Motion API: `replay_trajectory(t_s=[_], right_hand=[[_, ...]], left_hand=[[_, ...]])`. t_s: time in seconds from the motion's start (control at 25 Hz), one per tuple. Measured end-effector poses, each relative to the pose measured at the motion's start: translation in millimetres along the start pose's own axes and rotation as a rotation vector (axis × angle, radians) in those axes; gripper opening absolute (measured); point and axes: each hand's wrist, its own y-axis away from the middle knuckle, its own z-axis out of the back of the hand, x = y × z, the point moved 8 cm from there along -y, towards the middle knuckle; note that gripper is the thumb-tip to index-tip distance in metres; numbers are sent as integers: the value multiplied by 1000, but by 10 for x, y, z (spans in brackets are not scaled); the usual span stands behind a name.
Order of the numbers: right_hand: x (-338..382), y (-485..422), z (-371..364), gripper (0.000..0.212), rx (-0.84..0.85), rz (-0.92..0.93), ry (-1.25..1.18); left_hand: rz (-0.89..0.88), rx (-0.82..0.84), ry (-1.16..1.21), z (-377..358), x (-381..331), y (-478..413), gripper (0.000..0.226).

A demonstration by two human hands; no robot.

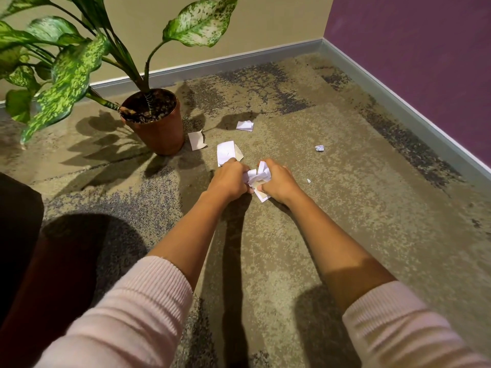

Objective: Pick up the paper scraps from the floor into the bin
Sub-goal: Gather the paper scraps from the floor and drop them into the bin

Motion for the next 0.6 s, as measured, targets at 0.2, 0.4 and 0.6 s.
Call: replay_trajectory(t_s=[0.2,0.4,0.6], right_hand=[[-183,172,-24,15,-11,-128,-296],[-405,402,-70,22,-16,-260,-458],[-528,775,-187,19,7,-333,-591]], left_hand=[[72,-19,32,15,-6,33,19],[174,-151,148,28,103,306,12],[286,-128,283,41,299,700,17]])
